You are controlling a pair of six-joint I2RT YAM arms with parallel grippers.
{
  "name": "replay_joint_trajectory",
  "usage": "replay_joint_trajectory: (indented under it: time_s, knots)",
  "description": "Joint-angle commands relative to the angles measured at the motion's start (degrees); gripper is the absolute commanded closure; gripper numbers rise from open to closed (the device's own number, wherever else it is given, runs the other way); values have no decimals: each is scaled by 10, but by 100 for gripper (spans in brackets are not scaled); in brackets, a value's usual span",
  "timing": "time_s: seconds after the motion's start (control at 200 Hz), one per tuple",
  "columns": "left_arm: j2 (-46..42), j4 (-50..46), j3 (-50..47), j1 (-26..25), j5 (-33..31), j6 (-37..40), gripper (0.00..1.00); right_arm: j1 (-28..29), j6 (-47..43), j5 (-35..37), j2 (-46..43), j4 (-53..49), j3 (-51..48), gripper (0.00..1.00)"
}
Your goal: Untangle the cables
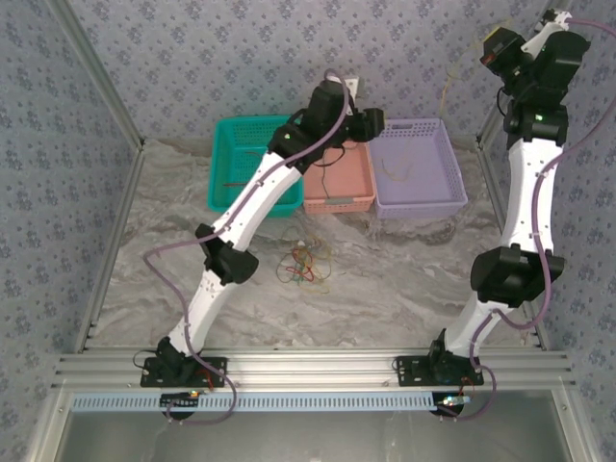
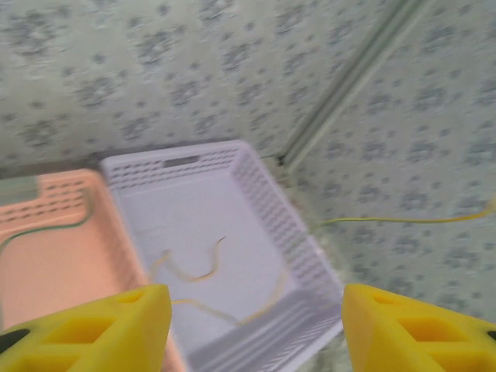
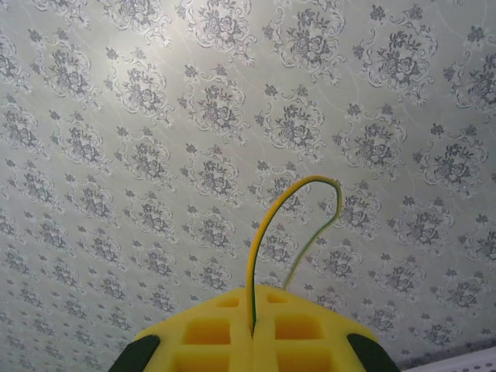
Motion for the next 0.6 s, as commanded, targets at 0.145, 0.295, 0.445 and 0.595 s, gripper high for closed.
replay_joint_trajectory:
  time_s: [0.145,0.295,0.445,0.595]
  knots:
    - [-166,111,-264,21,10,20,41,-10,-33,6,25,-57,55,100]
    - [-305,300,-544,64,35,-28,42,-11,-43,-5,40,-62,51,100]
    - [-388,366,-700,72,30,-39,42,4,-64,-26,73,-74,48,100]
    - [-464,405,-822,67,18,-40,43,20,-90,-45,100,-66,24,100]
